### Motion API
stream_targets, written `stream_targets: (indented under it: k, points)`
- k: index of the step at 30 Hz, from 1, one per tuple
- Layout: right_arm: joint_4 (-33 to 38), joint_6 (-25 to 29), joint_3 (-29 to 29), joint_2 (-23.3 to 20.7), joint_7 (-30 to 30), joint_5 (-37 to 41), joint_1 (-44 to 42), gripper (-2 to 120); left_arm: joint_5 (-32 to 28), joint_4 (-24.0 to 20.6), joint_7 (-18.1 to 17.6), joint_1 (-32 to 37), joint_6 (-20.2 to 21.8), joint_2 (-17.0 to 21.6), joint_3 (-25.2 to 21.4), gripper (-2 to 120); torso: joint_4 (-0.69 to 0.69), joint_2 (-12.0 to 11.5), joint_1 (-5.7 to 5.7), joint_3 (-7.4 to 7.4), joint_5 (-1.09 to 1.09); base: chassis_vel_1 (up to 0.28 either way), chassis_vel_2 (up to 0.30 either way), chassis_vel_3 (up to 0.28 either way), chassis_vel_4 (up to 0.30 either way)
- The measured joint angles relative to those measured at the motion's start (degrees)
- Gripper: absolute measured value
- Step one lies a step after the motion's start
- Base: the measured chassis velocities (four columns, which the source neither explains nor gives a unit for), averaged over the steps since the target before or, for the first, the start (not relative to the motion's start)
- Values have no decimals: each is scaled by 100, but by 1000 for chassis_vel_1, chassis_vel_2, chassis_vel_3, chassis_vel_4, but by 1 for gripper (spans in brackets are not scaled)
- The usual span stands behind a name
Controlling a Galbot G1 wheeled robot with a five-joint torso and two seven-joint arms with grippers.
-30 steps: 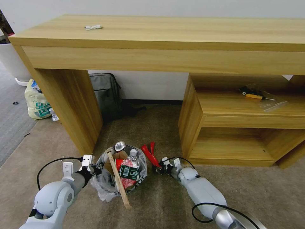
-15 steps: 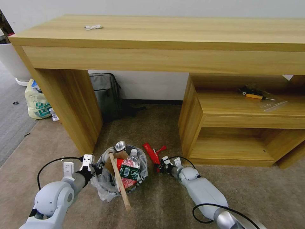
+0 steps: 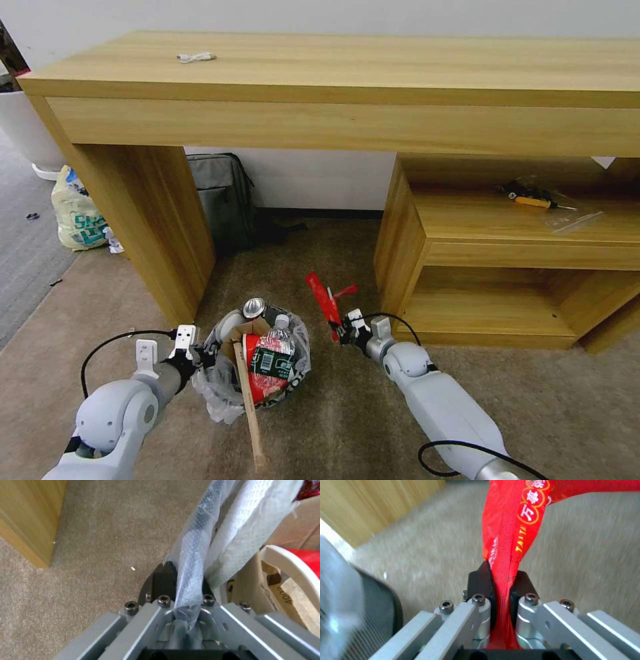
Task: Pick up the trash bin and place the garbage on the floor into it.
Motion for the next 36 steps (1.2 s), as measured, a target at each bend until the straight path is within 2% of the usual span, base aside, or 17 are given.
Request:
stream_targets:
  k: [7,11,16,19,20,23,27,32,36]
  points:
    - [496,56,93,-122,-60,-7,62,4,-19,65,8,-29,0,45,18,0,0,0,0,0,0,0,0,0,0]
    - [1147,-9,163,-246,-214,46,-83,4,-64,154,23,-42,0,146,18,0,0,0,0,0,-1,0,0,0,0]
    - [1535,-66,156,-346,-310,126,-206,4,-101,197,26,-63,0,199,34,0,0,0,0,0,0,0,0,0,0]
    - [2110,-228,48,-525,-401,303,-295,4,-128,245,26,-93,0,240,60,0,0,0,0,0,0,0,0,0,0]
    - [2110,-228,48,-525,-401,303,-295,4,-128,245,26,-93,0,240,60,0,0,0,0,0,0,0,0,0,0]
    - [2734,-576,-165,-725,-449,624,-277,4,-134,254,25,-96,-1,270,76,0,0,0,0,0,-1,0,0,0,0]
    - [3212,-970,-435,-850,-347,1063,-150,4,-135,250,13,-96,-1,283,92,0,0,1,0,0,0,0,0,0,0]
    - [3499,-1300,-773,-1037,-109,1495,-18,4,-142,217,-9,-97,-1,291,111,0,1,1,0,0,-1,0,0,0,0]
    - [3782,-1664,-1141,-1374,208,2063,49,4,-161,197,-29,-104,-1,294,117,0,0,1,1,0,-1,0,0,0,0]
